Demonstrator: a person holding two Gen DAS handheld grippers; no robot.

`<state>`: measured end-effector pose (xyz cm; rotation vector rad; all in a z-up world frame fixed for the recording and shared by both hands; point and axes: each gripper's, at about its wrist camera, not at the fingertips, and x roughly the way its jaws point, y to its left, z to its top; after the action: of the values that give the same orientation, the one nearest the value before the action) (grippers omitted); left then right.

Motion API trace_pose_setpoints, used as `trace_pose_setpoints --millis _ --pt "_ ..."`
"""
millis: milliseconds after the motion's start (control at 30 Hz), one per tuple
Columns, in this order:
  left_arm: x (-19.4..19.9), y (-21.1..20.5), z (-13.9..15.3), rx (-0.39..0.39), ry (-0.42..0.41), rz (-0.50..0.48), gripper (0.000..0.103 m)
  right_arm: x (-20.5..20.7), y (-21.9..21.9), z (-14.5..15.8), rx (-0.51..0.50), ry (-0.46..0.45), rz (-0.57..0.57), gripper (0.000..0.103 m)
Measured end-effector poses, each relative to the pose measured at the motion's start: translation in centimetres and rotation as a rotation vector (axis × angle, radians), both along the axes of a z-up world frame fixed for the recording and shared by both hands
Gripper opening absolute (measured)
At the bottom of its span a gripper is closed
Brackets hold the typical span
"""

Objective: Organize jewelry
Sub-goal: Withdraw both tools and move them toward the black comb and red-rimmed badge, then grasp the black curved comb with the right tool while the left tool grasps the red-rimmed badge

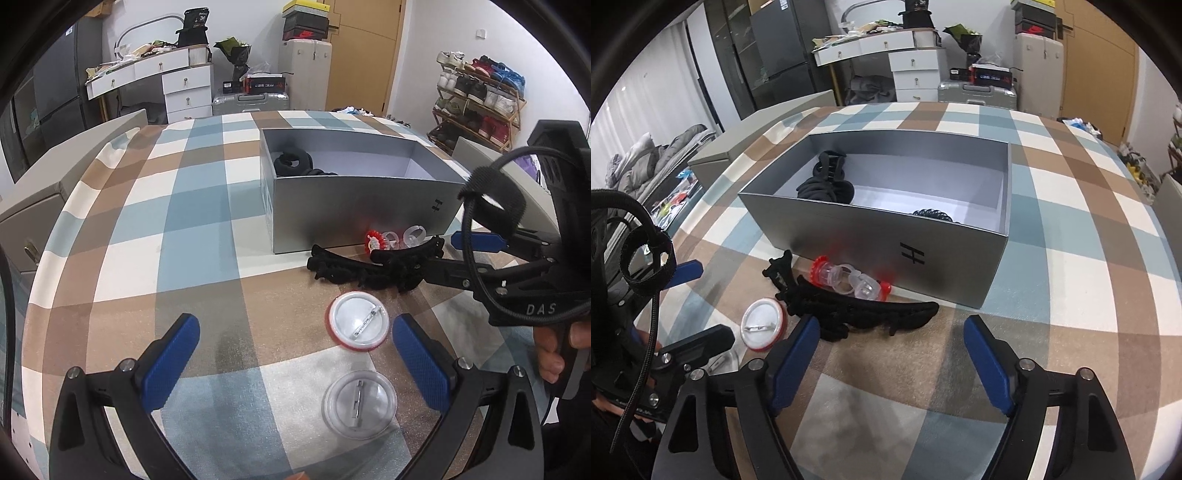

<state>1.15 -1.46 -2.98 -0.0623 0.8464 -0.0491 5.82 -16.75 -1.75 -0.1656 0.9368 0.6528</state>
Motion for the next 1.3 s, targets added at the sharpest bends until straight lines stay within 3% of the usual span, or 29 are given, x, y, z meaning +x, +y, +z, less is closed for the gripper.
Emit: trace_pose_setpoints --millis 133,167,533,667,733,800,933,967,1300 --pt "-0.1 -0.1 0.0 0.002 0.002 -0.005 0.102 -0.1 0.1 0.0 0.007 -0.006 0.013 0.060" --pt "-0.1 -0.1 0.0 0.002 0.001 -0.005 0.102 -0.2 0.1 0.0 0.011 -0.005 0.023 0.049" --pt "0.1 -0.4 0.1 -0.008 0.005 -0.018 0.102 -1.5 -0.3 2.1 0.042 -0.061 0.079 0.048" --pt "0.5 -1.3 -0.1 -0.016 0.026 -0.084 0.100 -1.3 -1.1 3.1 0.078 -0.065 0.068 0.048" --pt "0.8 -1.9 -0.1 0.009 0.034 -0.112 0.090 -1.2 -1.3 3.4 0.087 -0.065 0.060 0.048" --pt "1.2 -2.6 -0.4 0.045 0.056 -0.130 0.073 -1.2 -1.5 3.5 0.091 -0.064 0.055 0.048" --pt "1.3 -3.3 -0.6 0.067 0.062 -0.166 0.052 -1.2 -1.6 3.7 0.093 -0.067 0.053 0.048" --pt "1.2 -3.3 -0.5 0.068 0.056 -0.175 0.037 -1.2 -1.6 3.8 0.095 -0.068 0.054 0.048" --pt "0.7 -3.1 -0.1 0.043 0.026 -0.187 0.037 -1.2 -1.7 4.0 0.106 -0.072 0.058 0.048"
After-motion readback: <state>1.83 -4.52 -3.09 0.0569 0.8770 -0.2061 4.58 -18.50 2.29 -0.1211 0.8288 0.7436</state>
